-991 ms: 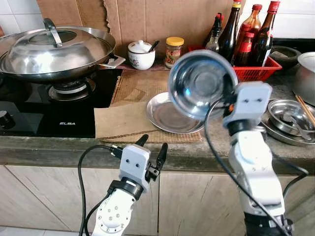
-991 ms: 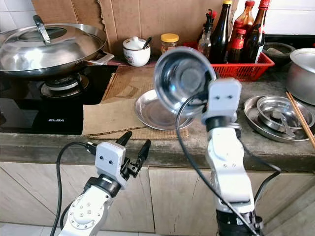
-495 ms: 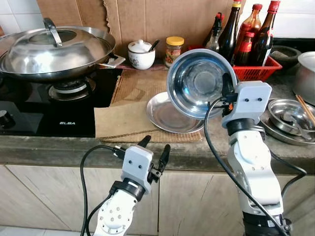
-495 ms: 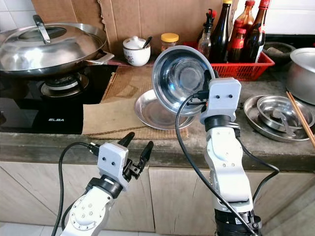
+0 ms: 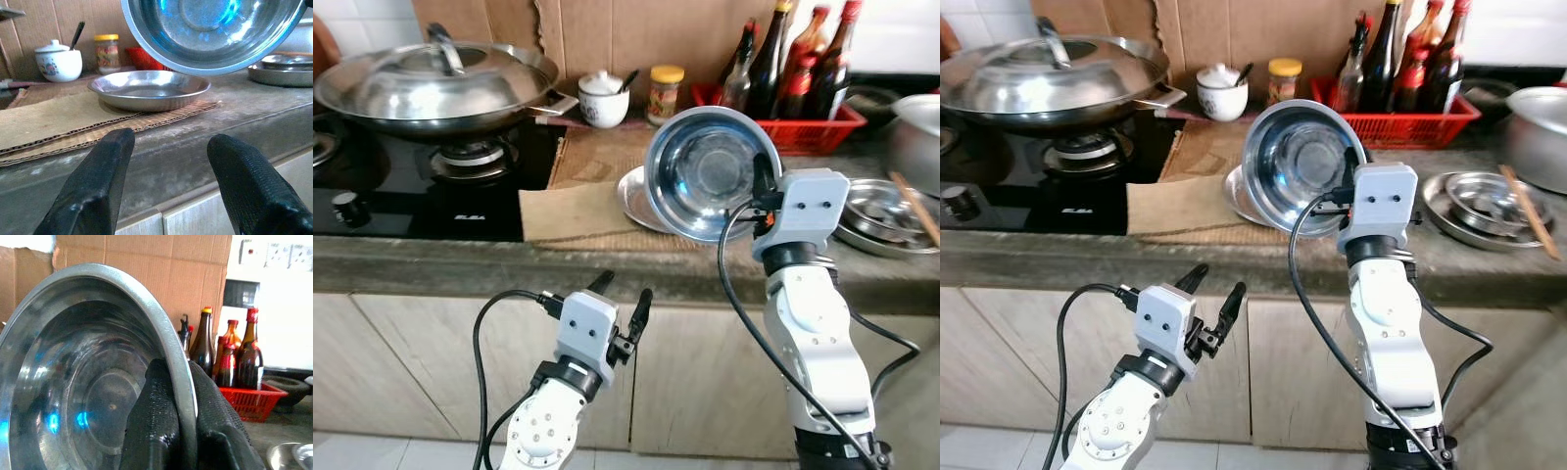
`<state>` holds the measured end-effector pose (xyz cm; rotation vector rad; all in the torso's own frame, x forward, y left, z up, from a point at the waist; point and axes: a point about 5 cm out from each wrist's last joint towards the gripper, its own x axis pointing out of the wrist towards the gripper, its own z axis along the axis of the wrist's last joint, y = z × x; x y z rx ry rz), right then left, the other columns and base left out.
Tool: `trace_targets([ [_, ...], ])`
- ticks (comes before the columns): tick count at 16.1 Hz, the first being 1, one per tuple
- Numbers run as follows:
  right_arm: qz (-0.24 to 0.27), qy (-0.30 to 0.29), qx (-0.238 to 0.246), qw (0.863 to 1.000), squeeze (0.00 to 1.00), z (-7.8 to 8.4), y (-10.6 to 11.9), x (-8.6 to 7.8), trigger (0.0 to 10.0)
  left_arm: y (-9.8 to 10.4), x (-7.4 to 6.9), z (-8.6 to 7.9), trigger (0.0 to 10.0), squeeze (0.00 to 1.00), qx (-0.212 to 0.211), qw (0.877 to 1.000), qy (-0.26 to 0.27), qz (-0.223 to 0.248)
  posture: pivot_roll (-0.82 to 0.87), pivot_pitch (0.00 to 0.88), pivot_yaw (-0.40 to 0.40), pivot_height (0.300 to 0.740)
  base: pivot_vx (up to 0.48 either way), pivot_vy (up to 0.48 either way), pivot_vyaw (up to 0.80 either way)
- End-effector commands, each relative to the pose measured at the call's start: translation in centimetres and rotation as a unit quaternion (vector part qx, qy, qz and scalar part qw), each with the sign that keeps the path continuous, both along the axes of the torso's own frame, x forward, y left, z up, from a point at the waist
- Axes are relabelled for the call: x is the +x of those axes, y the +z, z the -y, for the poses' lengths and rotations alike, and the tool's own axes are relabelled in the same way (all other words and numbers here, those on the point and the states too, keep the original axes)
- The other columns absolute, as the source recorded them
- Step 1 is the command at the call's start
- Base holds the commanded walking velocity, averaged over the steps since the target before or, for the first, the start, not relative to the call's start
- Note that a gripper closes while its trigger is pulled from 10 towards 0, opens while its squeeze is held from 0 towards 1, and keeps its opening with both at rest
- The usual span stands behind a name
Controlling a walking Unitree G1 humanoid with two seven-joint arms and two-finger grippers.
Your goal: Kitchen organization
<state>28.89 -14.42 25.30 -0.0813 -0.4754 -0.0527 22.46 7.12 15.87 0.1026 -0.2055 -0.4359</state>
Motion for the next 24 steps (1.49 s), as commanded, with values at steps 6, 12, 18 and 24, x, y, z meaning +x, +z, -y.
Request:
trace_targets([
  [6, -0.001, 0.006, -0.004, 1.000, 0.00, -0.3, -0.3, -0.5, 10.0, 0.1, -0.1, -0.1, 10.0, 0.00, 0.002, 1.000, 0.000, 0.002, 0.16, 0.042, -0.024, 0.740, -0.284, 0.000, 0.00],
  [12, -0.032, 0.014, -0.004, 0.999, 0.00, -0.8, -2.2, -1.4, 10.0, -0.1, -0.2, -0.1, 10.0, 0.00, 0.002, 1.000, -0.001, -0.002, 0.16, 0.046, -0.019, 0.740, -0.284, 0.000, 0.00],
  [18, -0.062, 0.024, -0.003, 0.998, 0.00, -1.2, -3.9, -2.3, 10.0, -0.1, -0.2, -0.1, 10.0, 0.00, 0.002, 1.000, 0.000, -0.004, 0.16, 0.044, -0.022, 0.740, -0.284, 0.000, 0.00],
  [24, -0.074, 0.025, -0.002, 0.997, 0.00, -1.5, -4.8, -3.0, 10.0, -0.1, -0.1, -0.1, 10.0, 0.00, 0.004, 1.000, -0.002, -0.003, 0.15, 0.031, -0.016, 0.740, -0.271, 0.000, 0.00],
])
